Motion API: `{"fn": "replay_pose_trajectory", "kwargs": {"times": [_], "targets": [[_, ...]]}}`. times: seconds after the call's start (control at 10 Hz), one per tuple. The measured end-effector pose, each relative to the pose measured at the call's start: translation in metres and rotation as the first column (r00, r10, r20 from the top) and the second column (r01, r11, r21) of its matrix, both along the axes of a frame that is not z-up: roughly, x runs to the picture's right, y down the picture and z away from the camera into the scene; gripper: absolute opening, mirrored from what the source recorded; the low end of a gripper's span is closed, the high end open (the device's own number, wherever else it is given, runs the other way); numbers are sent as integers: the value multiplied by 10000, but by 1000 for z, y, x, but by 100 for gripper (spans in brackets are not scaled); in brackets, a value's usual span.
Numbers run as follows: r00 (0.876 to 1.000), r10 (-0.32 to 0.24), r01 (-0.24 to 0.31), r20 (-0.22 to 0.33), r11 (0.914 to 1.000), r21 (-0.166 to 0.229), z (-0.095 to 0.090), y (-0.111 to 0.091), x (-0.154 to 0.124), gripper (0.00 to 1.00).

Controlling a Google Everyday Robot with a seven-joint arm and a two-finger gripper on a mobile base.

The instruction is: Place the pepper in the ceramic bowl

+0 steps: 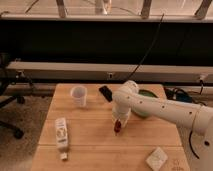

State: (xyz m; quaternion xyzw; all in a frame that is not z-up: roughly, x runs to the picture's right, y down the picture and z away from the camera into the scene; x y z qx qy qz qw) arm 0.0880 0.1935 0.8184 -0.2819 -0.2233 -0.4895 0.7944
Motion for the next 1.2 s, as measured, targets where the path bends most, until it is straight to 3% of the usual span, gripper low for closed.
{"fn": "replay_pose_trajectory", "kwargs": {"times": [0.3, 0.6, 1.2], "targets": [[9991, 349, -350, -225, 9994, -50, 0, -19, 28, 0], [9980, 506, -509, -369, 9987, -78, 0, -33, 34, 0], [9926, 968, -987, -736, 9949, -226, 1, -59, 73, 0]]}}
